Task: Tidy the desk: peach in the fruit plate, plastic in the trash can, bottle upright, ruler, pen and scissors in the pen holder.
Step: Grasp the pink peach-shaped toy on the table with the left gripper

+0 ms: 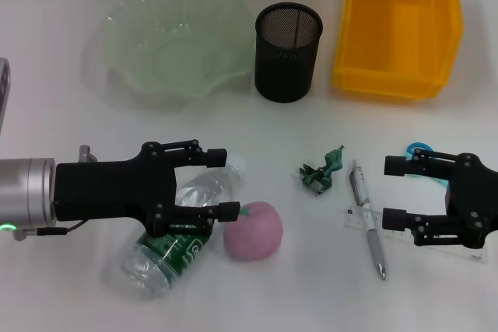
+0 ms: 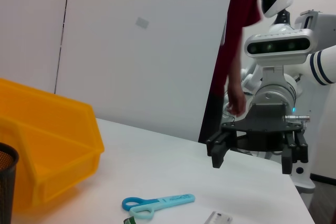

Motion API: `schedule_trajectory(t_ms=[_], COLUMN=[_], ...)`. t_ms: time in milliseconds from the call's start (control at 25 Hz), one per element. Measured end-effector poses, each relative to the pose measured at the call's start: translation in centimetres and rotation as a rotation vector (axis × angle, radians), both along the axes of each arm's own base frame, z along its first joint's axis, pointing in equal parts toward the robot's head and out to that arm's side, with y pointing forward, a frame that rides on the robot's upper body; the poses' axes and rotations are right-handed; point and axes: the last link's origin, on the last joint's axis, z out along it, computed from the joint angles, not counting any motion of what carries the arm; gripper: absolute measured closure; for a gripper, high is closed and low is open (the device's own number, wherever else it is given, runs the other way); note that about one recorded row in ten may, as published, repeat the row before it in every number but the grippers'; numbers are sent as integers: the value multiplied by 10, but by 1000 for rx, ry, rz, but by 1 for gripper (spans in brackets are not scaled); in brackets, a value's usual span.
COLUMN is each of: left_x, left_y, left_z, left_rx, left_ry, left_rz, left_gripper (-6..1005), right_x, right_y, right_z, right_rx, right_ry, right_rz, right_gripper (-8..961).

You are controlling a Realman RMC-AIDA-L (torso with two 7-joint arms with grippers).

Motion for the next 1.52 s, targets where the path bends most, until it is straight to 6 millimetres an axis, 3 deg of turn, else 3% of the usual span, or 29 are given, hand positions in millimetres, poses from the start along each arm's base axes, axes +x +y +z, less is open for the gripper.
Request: schedule_trajectory(t_ms=[440, 760, 960, 1160, 1360, 1520], left_x=[1, 27, 62, 94, 98, 95], left_y=[-2, 3, 11, 4, 5, 6], left_z=[-2, -10, -22, -38, -52, -61], left_rx=[-8, -38, -25, -3, 22, 28], left_ry=[-3, 53, 263, 465, 650, 701], left_rz=[-15, -157, -245, -351, -377, -389], left_gripper=[199, 200, 201, 202, 211, 228], right_x=[1, 18, 31, 33, 33, 32], right_y=[-1, -17, -30, -33, -33, -32], right_z=[0, 18, 26, 26, 25, 24], right_rx=[13, 154, 211, 221, 221, 220], right_ry=[11, 68, 70, 71, 74, 76], right_rz=[-8, -77, -125, -136, -136, -133], right_gripper=[128, 128, 128, 128, 129, 129])
